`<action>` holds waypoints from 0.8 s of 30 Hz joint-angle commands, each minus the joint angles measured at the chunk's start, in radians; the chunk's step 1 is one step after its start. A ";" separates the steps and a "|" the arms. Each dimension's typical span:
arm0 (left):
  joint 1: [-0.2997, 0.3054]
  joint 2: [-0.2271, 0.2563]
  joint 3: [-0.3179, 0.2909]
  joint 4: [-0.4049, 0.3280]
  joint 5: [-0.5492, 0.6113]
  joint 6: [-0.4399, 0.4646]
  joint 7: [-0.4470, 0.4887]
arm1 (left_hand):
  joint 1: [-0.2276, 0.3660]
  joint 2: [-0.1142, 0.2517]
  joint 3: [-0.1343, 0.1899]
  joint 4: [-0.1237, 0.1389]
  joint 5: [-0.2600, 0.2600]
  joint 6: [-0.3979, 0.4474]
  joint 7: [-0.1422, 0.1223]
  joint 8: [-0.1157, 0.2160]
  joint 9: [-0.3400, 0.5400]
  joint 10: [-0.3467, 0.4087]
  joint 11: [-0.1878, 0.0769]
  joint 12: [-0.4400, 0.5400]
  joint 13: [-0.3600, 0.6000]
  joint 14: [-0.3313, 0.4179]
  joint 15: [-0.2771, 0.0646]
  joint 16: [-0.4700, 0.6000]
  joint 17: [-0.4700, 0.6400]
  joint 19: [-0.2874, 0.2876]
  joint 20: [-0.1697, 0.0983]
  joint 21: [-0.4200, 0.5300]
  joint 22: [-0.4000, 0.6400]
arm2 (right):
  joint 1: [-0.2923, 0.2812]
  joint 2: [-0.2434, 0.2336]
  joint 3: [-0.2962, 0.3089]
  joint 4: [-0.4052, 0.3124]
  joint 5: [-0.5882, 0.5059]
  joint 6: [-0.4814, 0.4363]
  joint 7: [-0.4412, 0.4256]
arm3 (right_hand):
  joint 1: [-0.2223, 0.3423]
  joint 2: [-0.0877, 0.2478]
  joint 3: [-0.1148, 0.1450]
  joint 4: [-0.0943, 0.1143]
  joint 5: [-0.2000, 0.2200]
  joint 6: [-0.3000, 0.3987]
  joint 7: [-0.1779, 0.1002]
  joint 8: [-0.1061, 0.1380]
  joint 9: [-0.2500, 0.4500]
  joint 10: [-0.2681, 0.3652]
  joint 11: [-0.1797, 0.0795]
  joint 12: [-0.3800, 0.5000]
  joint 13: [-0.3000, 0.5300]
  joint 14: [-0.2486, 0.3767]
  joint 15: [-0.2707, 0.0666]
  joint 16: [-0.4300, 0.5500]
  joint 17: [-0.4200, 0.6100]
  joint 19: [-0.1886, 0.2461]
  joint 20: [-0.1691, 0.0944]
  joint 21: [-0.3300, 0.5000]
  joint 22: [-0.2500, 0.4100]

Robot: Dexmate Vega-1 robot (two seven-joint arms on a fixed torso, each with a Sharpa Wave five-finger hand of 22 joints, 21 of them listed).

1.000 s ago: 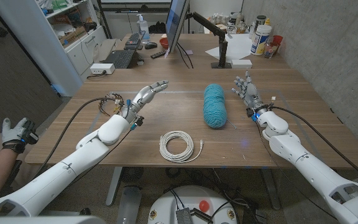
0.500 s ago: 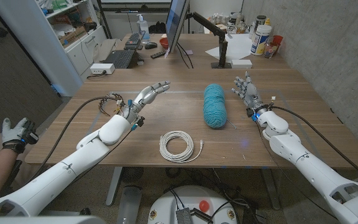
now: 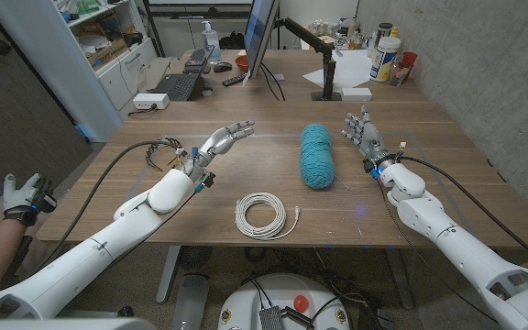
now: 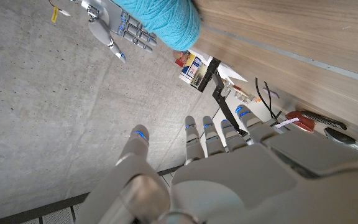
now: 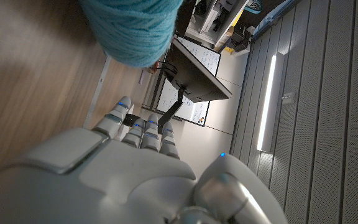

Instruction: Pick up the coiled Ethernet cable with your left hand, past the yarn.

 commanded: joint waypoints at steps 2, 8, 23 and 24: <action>0.008 0.010 0.012 -0.032 0.085 0.012 0.032 | 0.013 -0.001 0.000 -0.007 0.010 0.011 0.000 0.005 0.005 0.011 -0.001 0.003 0.004 0.007 -0.044 0.001 0.002 0.006 0.000 0.001 0.000 | 0.001 -0.001 0.000 0.000 -0.001 -0.002 -0.002 | -0.004 0.024 -0.007 -0.001 0.004 -0.003 0.002 0.007 0.003 -0.005 -0.002 0.007 0.002 -0.008 -0.002 0.007 0.000 -0.006 0.003 0.004 0.003; 0.016 0.014 0.011 -0.046 0.111 0.017 0.044 | 0.016 -0.003 0.000 -0.007 0.011 0.016 -0.002 0.005 0.005 0.012 -0.002 0.003 0.004 0.007 -0.045 0.000 0.002 0.005 0.002 0.000 0.000 | 0.001 -0.001 -0.001 0.000 -0.001 -0.003 -0.001 | -0.004 0.024 -0.007 -0.001 0.004 -0.004 0.004 0.007 0.003 -0.005 -0.003 0.008 0.001 -0.009 -0.002 0.008 0.000 -0.006 0.003 0.005 0.003; 0.025 0.032 0.017 -0.089 0.192 0.053 0.061 | 0.021 -0.007 0.000 -0.007 0.012 0.025 -0.002 0.005 0.005 0.015 -0.004 0.002 0.004 0.008 -0.047 0.000 0.002 0.001 0.002 -0.003 0.001 | 0.004 0.000 -0.002 0.007 -0.005 0.006 0.003 | -0.004 0.024 -0.009 -0.001 0.005 -0.006 0.004 0.008 0.003 -0.006 -0.001 0.009 0.001 -0.010 -0.002 0.009 0.000 -0.007 0.003 0.005 0.003; 0.025 0.032 0.017 -0.089 0.192 0.053 0.061 | 0.021 -0.007 -0.001 -0.007 0.012 0.025 -0.002 0.005 0.005 0.015 -0.004 0.002 0.004 0.008 -0.047 0.000 0.002 0.001 0.003 -0.003 0.001 | 0.004 0.000 -0.002 0.007 -0.005 0.006 0.003 | -0.004 0.024 -0.009 -0.001 0.005 -0.006 0.004 0.008 0.003 -0.006 -0.001 0.009 0.001 -0.010 -0.002 0.009 0.000 -0.007 0.003 0.005 0.003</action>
